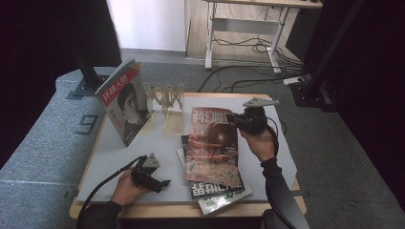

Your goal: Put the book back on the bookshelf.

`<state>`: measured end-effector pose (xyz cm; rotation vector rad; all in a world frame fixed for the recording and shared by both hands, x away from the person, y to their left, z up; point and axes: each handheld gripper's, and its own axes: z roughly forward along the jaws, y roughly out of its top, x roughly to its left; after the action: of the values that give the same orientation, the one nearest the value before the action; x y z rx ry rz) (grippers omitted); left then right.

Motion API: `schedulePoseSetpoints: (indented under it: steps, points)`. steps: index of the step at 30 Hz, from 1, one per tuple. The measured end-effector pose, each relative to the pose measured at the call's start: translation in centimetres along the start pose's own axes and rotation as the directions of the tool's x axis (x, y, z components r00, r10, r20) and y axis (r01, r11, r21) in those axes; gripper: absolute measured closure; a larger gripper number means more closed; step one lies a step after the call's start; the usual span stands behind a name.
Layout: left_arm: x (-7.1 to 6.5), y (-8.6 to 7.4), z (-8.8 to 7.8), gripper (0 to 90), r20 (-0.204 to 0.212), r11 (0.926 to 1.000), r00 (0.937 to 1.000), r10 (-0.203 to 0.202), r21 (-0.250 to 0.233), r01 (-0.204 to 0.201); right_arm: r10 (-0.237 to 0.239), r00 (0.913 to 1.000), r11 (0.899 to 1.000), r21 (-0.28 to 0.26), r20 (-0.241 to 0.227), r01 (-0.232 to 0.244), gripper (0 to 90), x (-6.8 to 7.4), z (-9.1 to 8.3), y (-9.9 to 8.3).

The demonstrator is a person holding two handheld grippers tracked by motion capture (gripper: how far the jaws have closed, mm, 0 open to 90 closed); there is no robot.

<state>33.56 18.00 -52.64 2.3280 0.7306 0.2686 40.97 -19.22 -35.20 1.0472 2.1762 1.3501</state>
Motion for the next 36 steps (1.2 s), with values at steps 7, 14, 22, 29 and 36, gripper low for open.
schedulePoseSetpoints:
  steps: [7, 14, 22, 29, 36]
  points:
    - [0.0, 0.0, 0.0, 6.3, -0.001, 1.0000, 1.0000, 0.001, 0.001, -0.001, -0.028, 0.9996, 0.999, -0.041, 0.009, 0.028, 83.0, 0.7, -1.1, 2.0]
    - [0.0, 0.1, -0.1, 8.3, -0.001, 1.0000, 1.0000, -0.001, -0.004, 0.001, -0.062, 0.9981, 0.996, -0.069, 0.003, 0.062, 83.0, 1.7, -1.9, 2.8]
    - [0.2, 1.4, -1.0, 15.6, 0.050, 0.9946, 0.9980, -0.040, -0.093, 0.045, -0.056, 0.9984, 0.995, -0.077, 0.003, 0.056, 83.0, 1.5, -2.5, 2.1]
    - [0.2, 4.9, -1.3, 21.1, 0.109, 0.9839, 0.9935, -0.034, -0.171, 0.052, -0.046, 0.9990, 0.996, -0.083, 0.002, 0.046, 83.0, 1.1, -2.6, 1.6]
    - [0.3, 7.8, 0.1, 23.5, 0.144, 0.9836, 0.9895, -0.011, -0.176, 0.036, -0.042, 0.9991, 0.996, -0.084, -0.006, 0.042, 82.9, 1.0, -2.6, 1.4]
